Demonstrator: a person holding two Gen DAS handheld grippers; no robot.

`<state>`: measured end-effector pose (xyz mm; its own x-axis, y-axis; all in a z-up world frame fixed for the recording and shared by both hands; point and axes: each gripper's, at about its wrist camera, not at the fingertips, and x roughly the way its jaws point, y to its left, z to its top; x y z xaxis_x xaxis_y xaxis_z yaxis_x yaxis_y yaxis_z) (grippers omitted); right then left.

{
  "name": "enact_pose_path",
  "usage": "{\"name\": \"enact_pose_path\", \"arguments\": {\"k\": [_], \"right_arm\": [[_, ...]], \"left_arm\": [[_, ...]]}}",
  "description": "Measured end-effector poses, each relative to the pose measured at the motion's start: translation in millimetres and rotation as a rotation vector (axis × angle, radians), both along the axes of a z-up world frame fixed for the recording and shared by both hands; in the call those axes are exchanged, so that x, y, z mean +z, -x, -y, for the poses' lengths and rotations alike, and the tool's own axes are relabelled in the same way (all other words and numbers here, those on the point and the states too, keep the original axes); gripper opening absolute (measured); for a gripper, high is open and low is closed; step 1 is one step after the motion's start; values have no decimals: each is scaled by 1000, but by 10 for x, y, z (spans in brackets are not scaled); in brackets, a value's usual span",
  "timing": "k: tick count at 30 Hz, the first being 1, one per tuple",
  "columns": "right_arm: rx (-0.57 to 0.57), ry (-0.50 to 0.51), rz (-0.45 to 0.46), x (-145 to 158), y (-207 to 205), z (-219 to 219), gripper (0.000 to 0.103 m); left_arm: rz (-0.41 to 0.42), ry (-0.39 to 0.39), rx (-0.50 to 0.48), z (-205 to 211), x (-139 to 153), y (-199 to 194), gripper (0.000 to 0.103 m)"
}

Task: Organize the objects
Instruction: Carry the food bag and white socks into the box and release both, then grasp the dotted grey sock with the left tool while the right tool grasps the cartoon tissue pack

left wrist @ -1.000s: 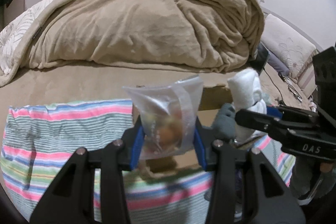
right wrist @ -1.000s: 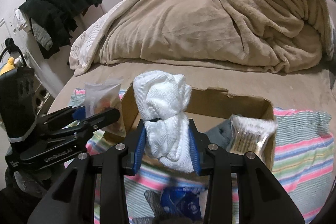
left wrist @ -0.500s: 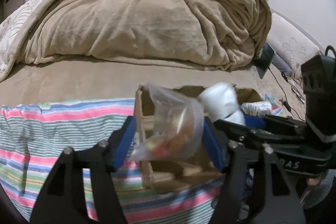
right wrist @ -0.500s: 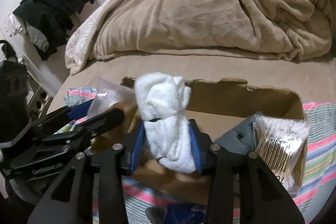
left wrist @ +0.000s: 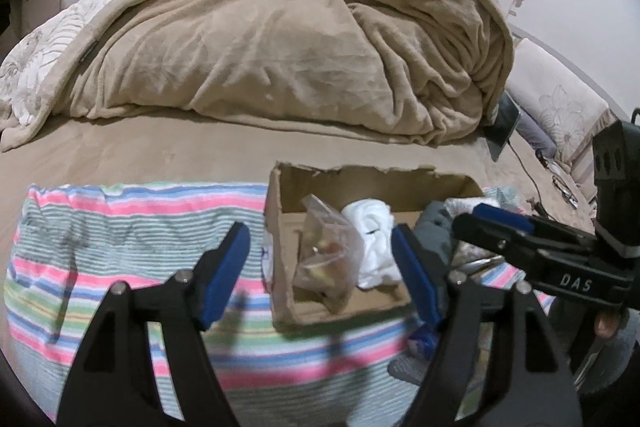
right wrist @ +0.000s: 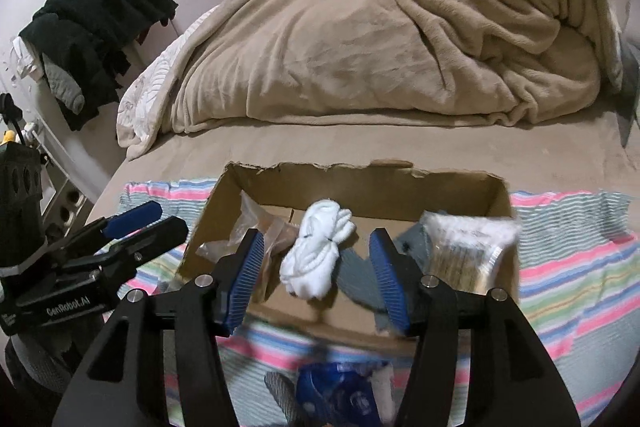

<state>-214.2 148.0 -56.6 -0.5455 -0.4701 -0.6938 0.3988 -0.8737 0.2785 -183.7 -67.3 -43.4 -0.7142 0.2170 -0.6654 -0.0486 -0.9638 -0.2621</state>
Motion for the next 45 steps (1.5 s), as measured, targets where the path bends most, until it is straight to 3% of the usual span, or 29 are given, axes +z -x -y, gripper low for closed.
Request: {"name": "enact_pose_path", "arguments": {"k": [24, 27, 30, 45], "right_arm": [[-63, -8, -30, 225, -653, -675, 58], [-71, -7, -34, 221, -709, -756, 63], [-78, -7, -41, 212, -768, -836, 72], [-64, -62, 4, -169, -954, -1007, 72]], "left_arm": [[-5, 4, -15, -387, 248, -691, 75], [-2, 6, -25, -450, 247, -736, 75], [3, 7, -32, -502, 232, -774, 75], [87, 23, -64, -854, -130, -959, 75]]}}
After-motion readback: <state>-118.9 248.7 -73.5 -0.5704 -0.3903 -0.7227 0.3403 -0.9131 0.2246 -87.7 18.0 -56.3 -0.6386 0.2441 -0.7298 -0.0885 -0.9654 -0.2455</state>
